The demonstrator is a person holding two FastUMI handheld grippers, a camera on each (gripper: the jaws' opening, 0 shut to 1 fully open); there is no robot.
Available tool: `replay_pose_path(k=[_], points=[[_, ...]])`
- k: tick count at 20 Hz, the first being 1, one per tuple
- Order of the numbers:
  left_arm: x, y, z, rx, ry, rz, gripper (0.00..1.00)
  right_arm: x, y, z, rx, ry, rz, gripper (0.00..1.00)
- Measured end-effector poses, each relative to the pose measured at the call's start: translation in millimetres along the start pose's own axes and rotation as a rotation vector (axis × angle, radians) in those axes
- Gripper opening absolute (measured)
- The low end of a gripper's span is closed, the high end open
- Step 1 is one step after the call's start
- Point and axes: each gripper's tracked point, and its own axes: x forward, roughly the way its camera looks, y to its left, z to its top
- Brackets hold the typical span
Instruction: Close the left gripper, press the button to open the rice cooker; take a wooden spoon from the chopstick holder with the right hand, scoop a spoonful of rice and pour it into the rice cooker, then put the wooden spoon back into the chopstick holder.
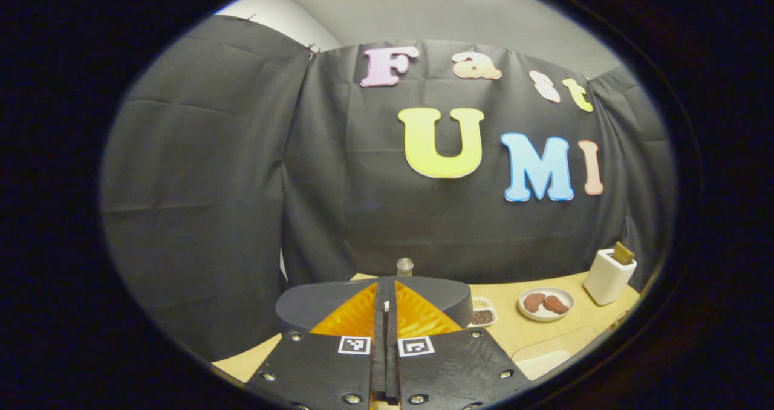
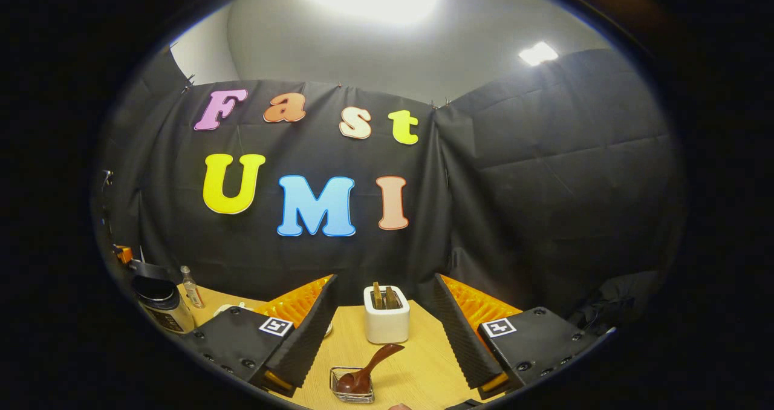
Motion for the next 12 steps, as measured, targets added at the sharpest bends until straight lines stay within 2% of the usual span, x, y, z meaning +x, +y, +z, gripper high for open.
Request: replay_pose_path(k=[2,3,6,7,10,11,12], points=[[-10,10,30,0.005,-0.064,0.039,0.00,4,-2,-4,0.002,0.006,0.012,0.98],[-16,13,44,0.005,-0.091,0.052,0.02,6,-2,-6,0.003,0.013,0.018,0.98],[-46,17,66,-0.026,-0.124,0.057,0.00,18,-5,-21,0.011,0.051,0.036,0.98],[-52,19,73,-0.029,-0.136,0.065,0.07,22,-6,-26,0.018,0.062,0.041,0.98],[-77,25,82,-0.007,-0.159,0.081,0.68,34,-10,-42,0.029,0.098,0.051,0.97],[-84,26,83,0.010,-0.160,0.087,0.73,39,-10,-47,0.036,0.111,0.053,0.98],[-91,27,85,0.024,-0.160,0.093,0.74,44,-10,-54,0.048,0.128,0.060,0.97]])
